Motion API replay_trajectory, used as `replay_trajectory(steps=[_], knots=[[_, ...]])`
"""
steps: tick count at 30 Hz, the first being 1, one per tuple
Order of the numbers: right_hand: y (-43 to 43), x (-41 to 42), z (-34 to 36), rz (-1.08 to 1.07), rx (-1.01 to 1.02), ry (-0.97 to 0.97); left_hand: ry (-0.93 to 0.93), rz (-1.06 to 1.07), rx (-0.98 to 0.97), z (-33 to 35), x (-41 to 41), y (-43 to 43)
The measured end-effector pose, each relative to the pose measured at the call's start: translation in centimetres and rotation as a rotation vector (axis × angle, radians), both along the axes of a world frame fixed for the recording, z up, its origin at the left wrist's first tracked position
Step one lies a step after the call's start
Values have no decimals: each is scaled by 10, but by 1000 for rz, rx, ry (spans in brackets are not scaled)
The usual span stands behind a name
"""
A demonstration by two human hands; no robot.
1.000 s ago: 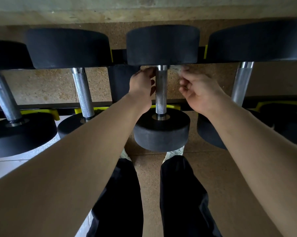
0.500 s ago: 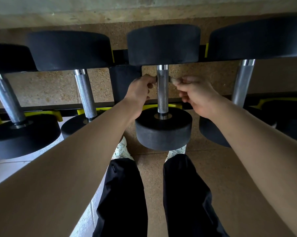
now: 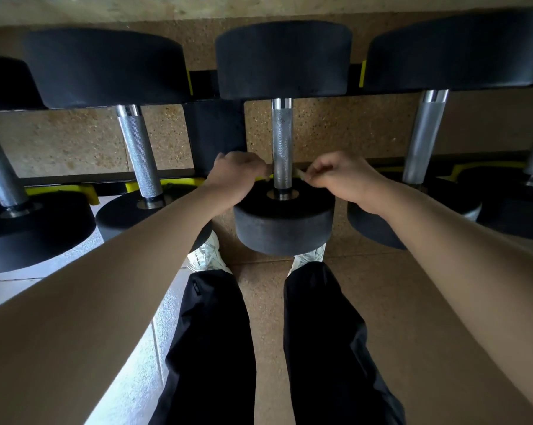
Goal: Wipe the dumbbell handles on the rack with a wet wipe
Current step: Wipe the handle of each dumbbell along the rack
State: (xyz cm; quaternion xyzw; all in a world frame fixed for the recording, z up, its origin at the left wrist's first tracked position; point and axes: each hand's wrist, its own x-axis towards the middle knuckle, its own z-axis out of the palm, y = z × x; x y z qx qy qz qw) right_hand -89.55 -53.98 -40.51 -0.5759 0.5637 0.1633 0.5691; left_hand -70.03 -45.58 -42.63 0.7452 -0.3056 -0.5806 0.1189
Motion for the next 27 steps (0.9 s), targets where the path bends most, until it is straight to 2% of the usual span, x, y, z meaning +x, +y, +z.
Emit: replay_trajectory(steps=[3,11,16,22,27], knots=[[1,19,-12,92,-29,58,-49,-193,-64,2,5,17],[-3,-9,-1,131,-17,141,-200,-303,10,2,-16,12],[3,7,-9,166,-54,110,-131,-260,44,13,-8,19],[12,13,-16,128,-48,43,-130,-230,-113,34,-4,39],[21,-3,7,189,-152,33,-105,-62,-166,54,-23,51]])
